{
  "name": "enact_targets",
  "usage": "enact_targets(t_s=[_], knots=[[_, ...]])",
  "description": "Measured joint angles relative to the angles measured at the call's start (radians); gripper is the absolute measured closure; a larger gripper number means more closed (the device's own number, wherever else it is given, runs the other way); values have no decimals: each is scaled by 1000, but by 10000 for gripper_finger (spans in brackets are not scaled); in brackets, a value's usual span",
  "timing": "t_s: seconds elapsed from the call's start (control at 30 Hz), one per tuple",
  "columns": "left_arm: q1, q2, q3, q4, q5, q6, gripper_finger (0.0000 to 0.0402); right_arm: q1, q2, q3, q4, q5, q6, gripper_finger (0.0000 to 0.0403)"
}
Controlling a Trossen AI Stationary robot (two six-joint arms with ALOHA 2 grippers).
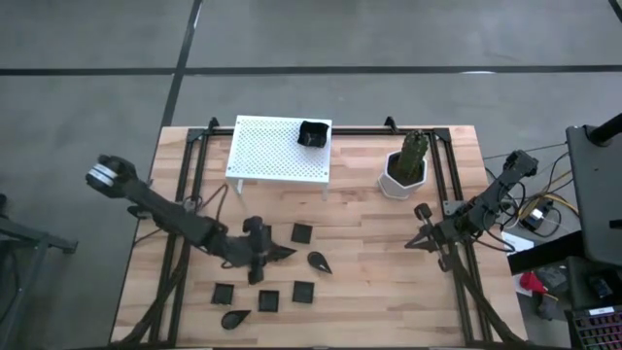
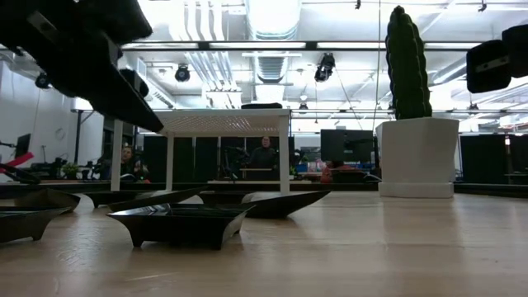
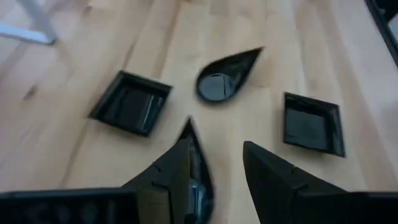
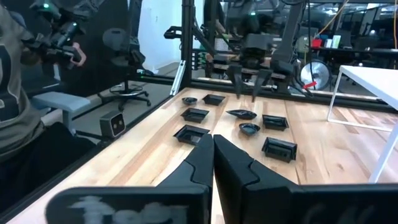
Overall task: Pick & Place Mini shaped plates
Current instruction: Put the drop-shaped plate on the shelf
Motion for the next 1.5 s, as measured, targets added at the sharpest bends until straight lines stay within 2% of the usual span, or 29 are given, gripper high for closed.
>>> enact_targets(t_s=[0.3, 0.57, 1.03, 1.5], knots=[[-61, 180, 138, -69, -116, -12, 273, 0, 0, 0, 0, 0, 0, 394], [-64, 286, 207, -114, -88, -90, 275, 0, 0, 0, 0, 0, -2, 394], [-63, 360, 200, -157, -104, -143, 275, 0, 0, 0, 0, 0, -2, 394], [-61, 368, 200, -194, -137, -139, 275, 0, 0, 0, 0, 0, -1, 394]])
